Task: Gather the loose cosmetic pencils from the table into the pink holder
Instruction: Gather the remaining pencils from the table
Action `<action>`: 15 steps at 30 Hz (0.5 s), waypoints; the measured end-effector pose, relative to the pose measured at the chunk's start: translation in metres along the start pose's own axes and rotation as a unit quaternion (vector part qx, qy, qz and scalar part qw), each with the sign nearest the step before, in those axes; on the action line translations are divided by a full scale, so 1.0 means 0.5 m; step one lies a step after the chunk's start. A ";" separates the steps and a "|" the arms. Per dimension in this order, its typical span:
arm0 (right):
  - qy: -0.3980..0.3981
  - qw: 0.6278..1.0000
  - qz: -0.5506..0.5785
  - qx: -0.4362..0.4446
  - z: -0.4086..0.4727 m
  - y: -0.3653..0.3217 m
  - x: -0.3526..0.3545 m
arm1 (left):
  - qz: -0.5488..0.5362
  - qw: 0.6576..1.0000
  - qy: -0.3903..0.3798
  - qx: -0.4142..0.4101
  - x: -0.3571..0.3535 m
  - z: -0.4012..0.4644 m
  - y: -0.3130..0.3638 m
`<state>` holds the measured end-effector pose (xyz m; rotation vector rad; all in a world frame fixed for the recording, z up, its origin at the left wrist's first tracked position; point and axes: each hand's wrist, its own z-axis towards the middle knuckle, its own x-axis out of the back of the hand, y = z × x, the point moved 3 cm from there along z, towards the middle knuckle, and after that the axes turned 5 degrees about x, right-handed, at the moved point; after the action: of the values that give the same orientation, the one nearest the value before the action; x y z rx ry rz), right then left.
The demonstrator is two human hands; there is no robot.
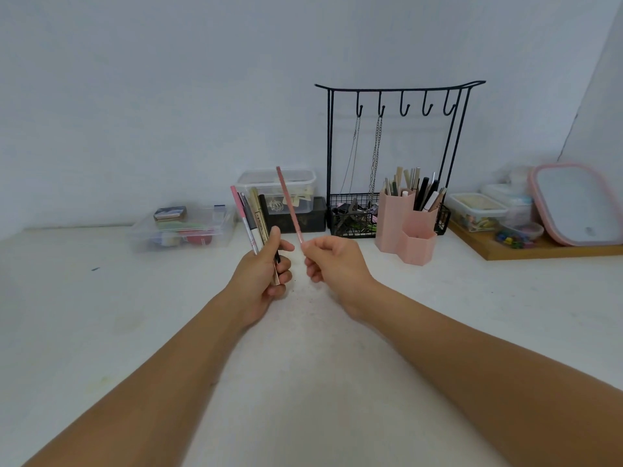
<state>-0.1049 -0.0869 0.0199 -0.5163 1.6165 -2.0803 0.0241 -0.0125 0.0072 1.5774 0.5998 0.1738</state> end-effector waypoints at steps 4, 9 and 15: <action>-0.070 0.997 0.008 0.039 -0.021 -0.006 -0.038 | -0.011 0.999 -0.008 -0.036 -0.003 0.001 0.000; -0.068 0.995 -0.051 0.052 -0.029 -0.005 -0.042 | -0.005 0.998 0.011 -0.054 -0.004 -0.001 0.001; -0.050 0.974 -0.185 0.121 -0.029 -0.006 -0.037 | 0.028 0.998 0.036 -0.044 -0.004 -0.003 -0.003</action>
<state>-0.0980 -0.0642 0.0189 -0.8741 1.2581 -2.4315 0.0213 -0.0119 0.0065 1.5075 0.5972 0.2965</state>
